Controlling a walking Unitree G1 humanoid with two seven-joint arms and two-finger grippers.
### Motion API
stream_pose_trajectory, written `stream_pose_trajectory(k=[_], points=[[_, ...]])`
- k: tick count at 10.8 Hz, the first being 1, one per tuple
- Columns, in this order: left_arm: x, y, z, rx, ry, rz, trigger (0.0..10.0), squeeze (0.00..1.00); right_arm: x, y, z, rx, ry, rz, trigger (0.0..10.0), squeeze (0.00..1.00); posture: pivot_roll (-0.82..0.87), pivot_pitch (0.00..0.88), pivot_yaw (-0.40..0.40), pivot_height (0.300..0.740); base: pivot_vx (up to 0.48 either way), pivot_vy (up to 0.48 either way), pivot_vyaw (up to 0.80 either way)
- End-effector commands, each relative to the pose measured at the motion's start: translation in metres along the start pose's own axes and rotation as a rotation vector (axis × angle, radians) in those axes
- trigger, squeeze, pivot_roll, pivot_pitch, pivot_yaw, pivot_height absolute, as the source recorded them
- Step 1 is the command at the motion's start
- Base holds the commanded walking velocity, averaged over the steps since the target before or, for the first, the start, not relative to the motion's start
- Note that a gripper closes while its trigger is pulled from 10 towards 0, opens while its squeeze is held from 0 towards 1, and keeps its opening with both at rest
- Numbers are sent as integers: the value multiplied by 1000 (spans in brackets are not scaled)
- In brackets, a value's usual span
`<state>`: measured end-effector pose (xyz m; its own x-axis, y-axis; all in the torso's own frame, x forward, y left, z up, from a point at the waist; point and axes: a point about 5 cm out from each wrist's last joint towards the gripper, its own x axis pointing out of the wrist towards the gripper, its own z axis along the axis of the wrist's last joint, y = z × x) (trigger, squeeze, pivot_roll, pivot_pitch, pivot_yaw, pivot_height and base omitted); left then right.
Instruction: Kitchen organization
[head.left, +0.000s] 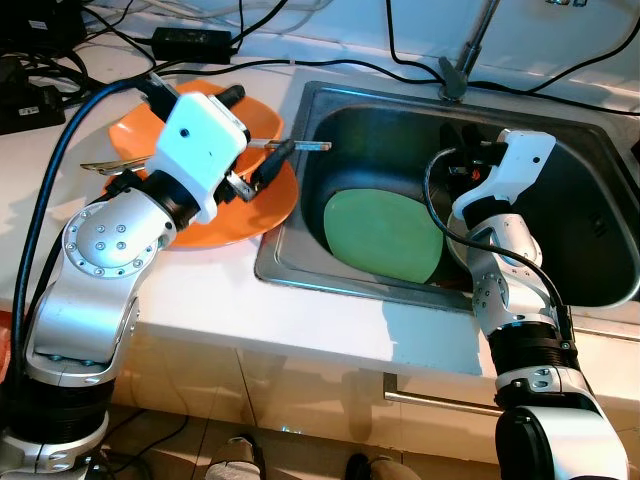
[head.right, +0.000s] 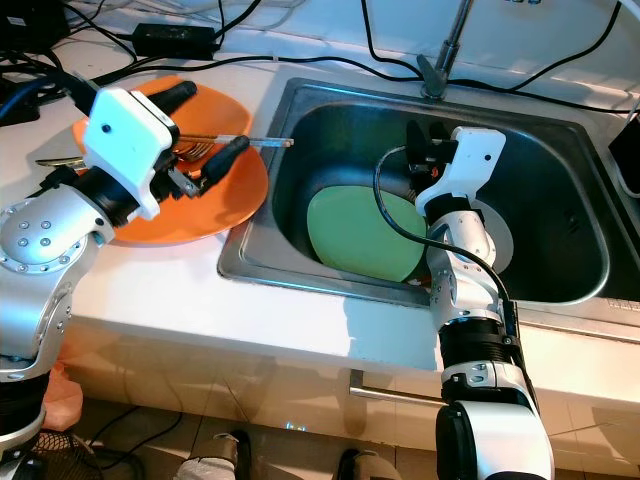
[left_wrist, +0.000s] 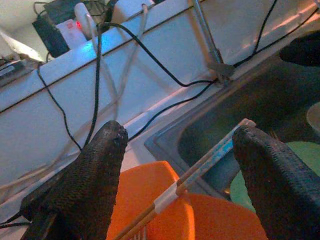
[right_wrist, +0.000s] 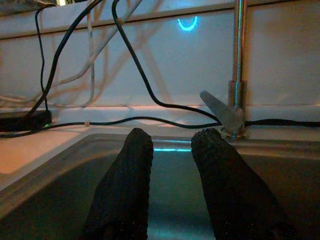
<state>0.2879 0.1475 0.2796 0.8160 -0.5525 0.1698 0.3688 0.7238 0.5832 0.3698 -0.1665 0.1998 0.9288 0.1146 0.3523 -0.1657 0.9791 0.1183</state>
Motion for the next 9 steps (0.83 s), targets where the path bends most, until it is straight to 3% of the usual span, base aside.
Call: stream_pose_trajectory(k=[1, 4, 9], points=[[-1, -10, -2, 15, 20, -89, 10000, 0, -1, -7, 3, -7, -1, -21, 10000, 0, 128, 108, -40, 740, 0, 0, 0], [1, -21, -10, 28, 62, -249, 10000, 0, -2, -2, 0, 7, 4, -17, 10000, 0, 128, 127, -38, 740, 0, 0, 0], [36, -19, -9, 143, 44, -223, 10000, 0, -3, -1, 1, 20, 0, -32, 10000, 0, 109, 139, -29, 740, 0, 0, 0]])
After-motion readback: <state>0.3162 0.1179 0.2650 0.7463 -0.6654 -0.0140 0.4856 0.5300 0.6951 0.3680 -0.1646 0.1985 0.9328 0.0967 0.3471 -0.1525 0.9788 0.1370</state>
